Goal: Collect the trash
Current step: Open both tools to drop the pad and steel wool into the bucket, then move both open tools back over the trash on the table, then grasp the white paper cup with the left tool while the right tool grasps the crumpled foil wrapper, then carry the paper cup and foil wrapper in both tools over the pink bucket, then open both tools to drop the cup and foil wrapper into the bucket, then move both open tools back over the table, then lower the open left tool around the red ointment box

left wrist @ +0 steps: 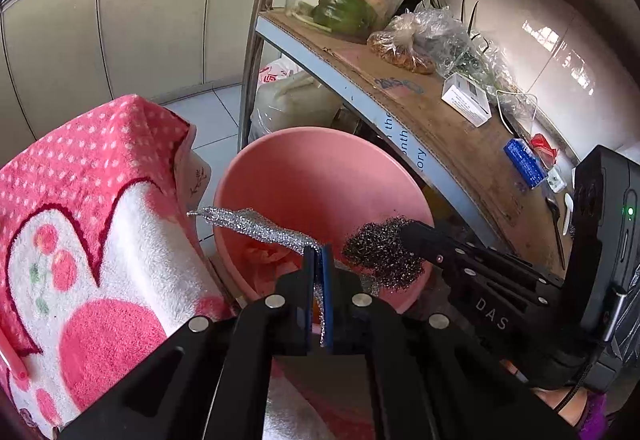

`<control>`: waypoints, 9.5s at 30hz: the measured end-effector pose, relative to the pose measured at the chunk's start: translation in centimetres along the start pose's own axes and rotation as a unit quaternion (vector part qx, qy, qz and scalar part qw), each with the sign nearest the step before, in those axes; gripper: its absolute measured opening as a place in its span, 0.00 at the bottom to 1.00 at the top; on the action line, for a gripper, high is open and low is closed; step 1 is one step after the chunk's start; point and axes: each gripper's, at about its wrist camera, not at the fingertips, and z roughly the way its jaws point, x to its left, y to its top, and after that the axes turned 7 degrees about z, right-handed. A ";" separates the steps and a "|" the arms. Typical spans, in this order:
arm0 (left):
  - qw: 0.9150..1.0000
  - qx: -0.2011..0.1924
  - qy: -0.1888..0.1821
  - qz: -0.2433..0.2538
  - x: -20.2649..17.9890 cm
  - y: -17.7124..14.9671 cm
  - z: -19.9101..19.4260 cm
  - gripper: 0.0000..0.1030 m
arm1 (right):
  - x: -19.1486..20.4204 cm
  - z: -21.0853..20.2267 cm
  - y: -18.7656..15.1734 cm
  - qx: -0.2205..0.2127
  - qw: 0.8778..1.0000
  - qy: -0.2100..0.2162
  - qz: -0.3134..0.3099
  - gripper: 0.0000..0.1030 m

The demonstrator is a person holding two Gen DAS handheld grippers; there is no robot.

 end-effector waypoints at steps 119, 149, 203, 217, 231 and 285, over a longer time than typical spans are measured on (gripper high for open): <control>0.963 -0.144 0.182 -0.139 22.1 -13.2 -26.1 0.08 | 24.7 -1.7 -11.6 0.187 0.952 0.173 -0.169 0.33; 0.961 -0.139 0.190 -0.142 17.5 -14.6 -27.9 0.08 | 23.5 -5.9 -11.2 0.123 0.948 0.230 -0.184 0.17; 0.998 0.023 0.061 0.010 1.5 0.4 0.9 0.09 | 0.7 0.3 -0.7 -0.005 0.999 -0.020 -0.031 0.17; 0.998 0.034 0.047 -0.008 1.6 -0.2 1.4 0.11 | 0.3 1.0 -0.7 0.008 0.998 -0.044 -0.033 0.27; 0.999 -0.006 0.045 -0.012 1.9 -1.1 -4.0 0.15 | 1.8 -1.7 -1.1 -0.002 0.999 -0.012 -0.031 0.32; 0.945 -0.005 0.250 -0.210 23.8 -18.2 -19.6 0.28 | 22.5 -1.7 -10.4 0.109 0.959 0.158 -0.211 0.34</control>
